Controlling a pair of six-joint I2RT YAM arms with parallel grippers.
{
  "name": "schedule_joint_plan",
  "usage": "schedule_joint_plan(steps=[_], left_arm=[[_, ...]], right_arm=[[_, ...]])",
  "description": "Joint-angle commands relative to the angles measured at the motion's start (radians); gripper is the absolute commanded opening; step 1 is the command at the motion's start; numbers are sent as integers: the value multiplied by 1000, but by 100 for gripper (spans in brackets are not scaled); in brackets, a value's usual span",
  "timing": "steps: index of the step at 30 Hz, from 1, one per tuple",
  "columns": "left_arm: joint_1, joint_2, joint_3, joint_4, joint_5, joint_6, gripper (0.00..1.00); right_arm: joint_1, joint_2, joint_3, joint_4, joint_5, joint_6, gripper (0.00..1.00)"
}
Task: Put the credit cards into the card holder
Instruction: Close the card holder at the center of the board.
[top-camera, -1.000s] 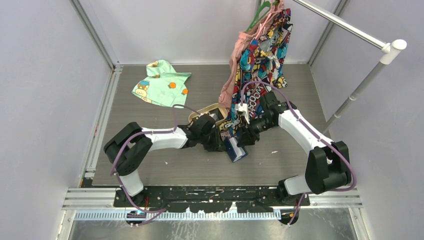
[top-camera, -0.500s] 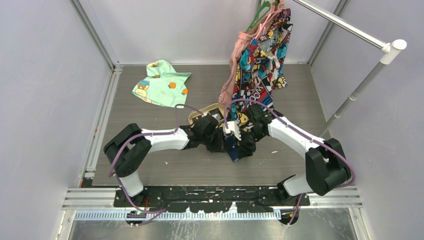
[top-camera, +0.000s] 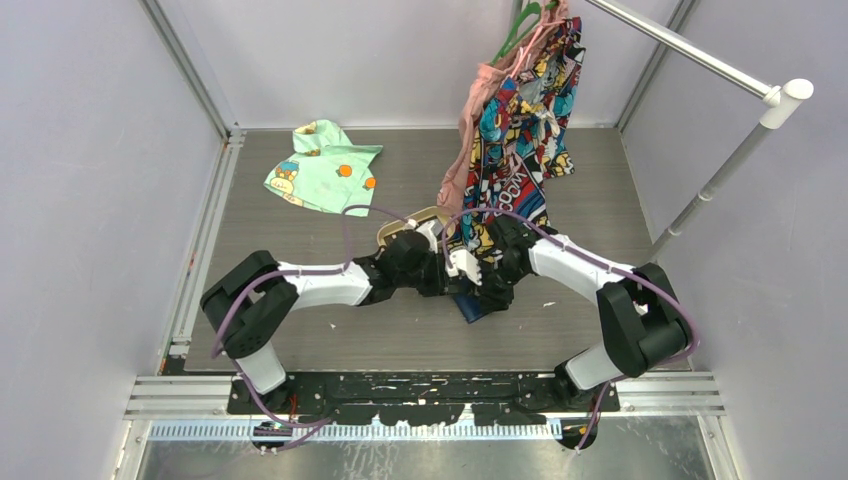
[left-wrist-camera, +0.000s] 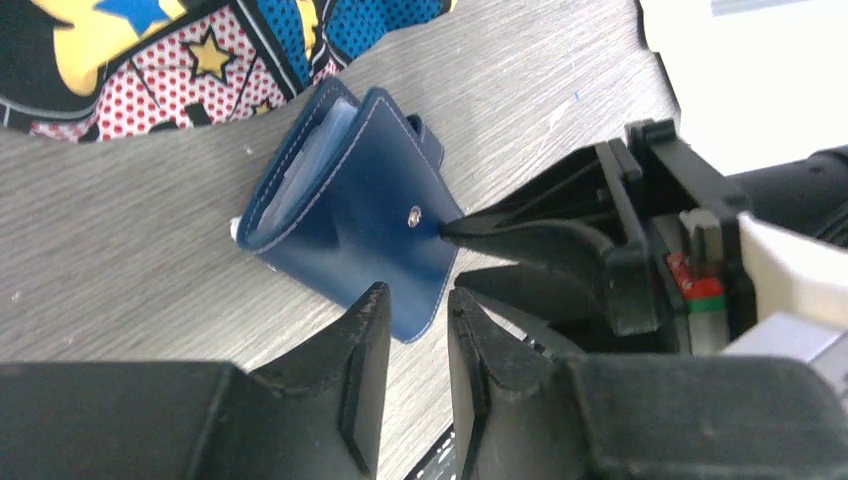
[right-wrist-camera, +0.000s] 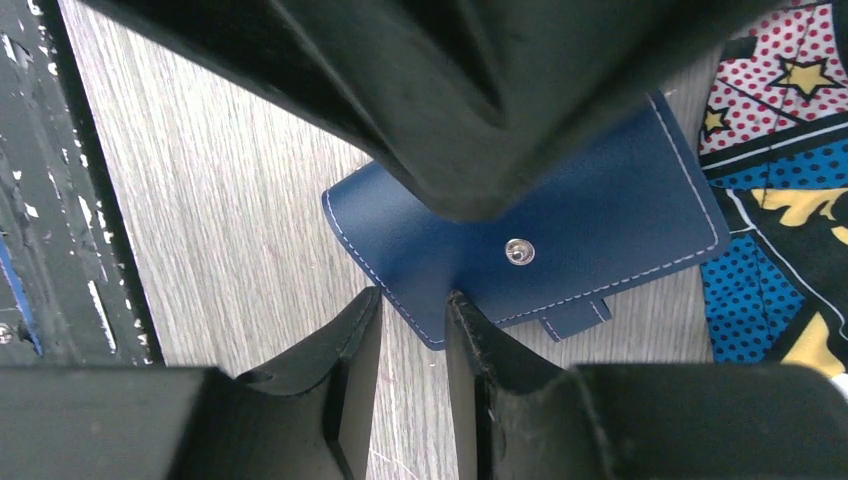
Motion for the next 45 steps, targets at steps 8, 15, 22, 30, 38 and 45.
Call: schedule_joint_plan(steps=[8,15,22,30,38,45], left_arm=[[5,98,79,134,5,31,26],[5,150,86,133,12,17,24],[5,146,21,96,6,-8,16],[5,143,8,93,19,3,14],[5,137,-32,153,41,-8,15],[4,114,-42,141,43,12,16]], right_arm=[[-12,-40,-32,-1,-58,-151,38],[-47,-40,-21,-1,-108,-139,38],[-254,-72,41,-91,-353,-151,39],[-261,-29,49,19,-299,-187,48],[-259,70,65,-69,-249,-616,71],[-255,187,153,-173,-264,-833,69]])
